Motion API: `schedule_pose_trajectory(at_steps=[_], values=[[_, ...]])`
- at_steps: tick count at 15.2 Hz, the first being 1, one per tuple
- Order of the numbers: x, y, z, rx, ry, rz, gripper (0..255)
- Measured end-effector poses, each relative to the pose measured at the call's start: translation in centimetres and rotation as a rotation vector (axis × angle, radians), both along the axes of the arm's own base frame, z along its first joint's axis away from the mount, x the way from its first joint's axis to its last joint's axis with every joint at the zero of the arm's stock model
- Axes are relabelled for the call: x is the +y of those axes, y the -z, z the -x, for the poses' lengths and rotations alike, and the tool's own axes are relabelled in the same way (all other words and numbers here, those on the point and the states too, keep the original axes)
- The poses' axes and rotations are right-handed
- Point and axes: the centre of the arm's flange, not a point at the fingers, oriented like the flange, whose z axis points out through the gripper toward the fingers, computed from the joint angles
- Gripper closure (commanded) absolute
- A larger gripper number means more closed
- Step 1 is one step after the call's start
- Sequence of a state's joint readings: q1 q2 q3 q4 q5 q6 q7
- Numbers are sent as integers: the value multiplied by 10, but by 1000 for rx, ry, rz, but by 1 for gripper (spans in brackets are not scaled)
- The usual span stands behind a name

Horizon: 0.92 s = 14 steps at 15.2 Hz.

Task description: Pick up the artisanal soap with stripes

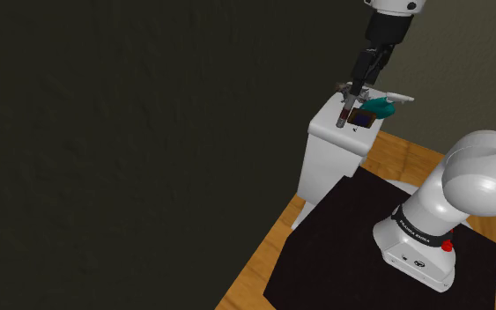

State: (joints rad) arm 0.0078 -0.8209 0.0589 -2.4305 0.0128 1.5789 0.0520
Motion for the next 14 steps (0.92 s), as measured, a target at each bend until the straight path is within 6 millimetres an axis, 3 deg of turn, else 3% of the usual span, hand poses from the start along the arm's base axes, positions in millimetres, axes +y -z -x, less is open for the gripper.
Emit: schedule_pose_trajectory(at_steps=[3,14], values=[[-14,8,1,0,-13,-2,0],[-134,82,-21,6,-131,-18,0]])
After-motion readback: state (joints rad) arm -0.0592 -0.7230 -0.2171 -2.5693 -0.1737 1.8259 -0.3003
